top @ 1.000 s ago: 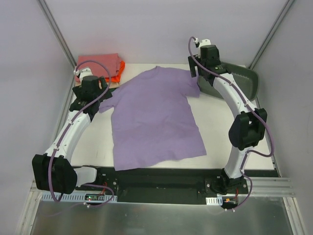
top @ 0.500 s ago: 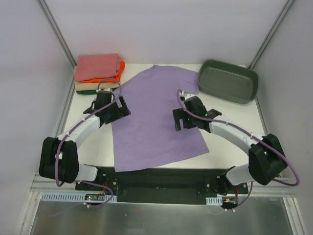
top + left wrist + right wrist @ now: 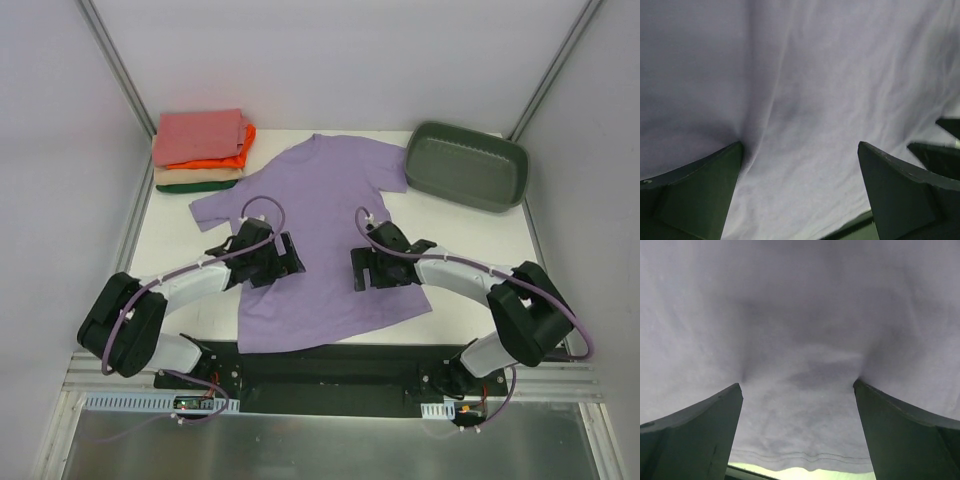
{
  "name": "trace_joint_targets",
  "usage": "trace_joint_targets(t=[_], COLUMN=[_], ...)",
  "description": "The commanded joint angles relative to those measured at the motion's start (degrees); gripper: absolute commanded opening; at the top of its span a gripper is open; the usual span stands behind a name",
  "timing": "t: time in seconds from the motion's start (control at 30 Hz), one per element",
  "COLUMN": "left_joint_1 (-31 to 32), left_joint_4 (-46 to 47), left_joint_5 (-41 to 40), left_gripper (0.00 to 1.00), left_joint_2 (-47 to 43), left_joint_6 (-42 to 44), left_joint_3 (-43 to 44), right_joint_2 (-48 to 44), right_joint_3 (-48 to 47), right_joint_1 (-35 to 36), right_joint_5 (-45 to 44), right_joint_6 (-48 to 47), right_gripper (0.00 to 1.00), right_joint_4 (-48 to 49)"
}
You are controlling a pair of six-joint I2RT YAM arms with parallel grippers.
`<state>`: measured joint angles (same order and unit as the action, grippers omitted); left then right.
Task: Fold and stack the t-shirts
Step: Flatten out the tshirt
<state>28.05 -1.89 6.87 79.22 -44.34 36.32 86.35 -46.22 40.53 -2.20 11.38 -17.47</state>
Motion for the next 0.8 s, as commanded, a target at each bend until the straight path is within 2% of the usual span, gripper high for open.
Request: trace_joint_targets(t=[0.0,0.1,0.3,0.43,0.53,0.67,0.77], left_joint_1=[7.9,14.1,24.5,26.3,26.2,26.1,26.0], left_joint_4=[-0.5,0.7,7.5,11.4,11.0,5.7,-4.0], left_joint_5=[0.2,-0.5,1.0,6.9,8.0,0.6,-15.0], left_gripper=[0.99,0.99,0.99,0.99,0.99,0.99,0.99], left_joint_2=[-1.4,1.4,11.8,17.8,17.6,8.7,0.7], left_joint_6=[-8.3,-11.5,-16.7,-14.9,-11.6,-4.3,-0.5], left_joint_3=[-2.9,-1.0,8.3,17.7,21.4,19.5,16.8], right_joint_2=[0.6,0.8,0.0,0.7,-1.9,-9.4,-14.4], right_joint_3=[2.9,4.4,5.1,0.4,-2.2,0.6,3.7], right_joint_1=[-4.3,-9.4,-24.3,-31.5,-33.9,-32.7,-27.6], right_joint_5=[-3.2,-3.4,12.9,11.4,10.1,9.7,8.4], right_joint_6=[2.7,2.8,2.2,0.6,-1.9,-2.8,-2.8], right_gripper=[0.96,0.96,0.96,0.96,0.96,0.96,0.96], right_joint_4=[-2.6,-2.6,3.8,0.3,-3.3,-5.0,-6.8])
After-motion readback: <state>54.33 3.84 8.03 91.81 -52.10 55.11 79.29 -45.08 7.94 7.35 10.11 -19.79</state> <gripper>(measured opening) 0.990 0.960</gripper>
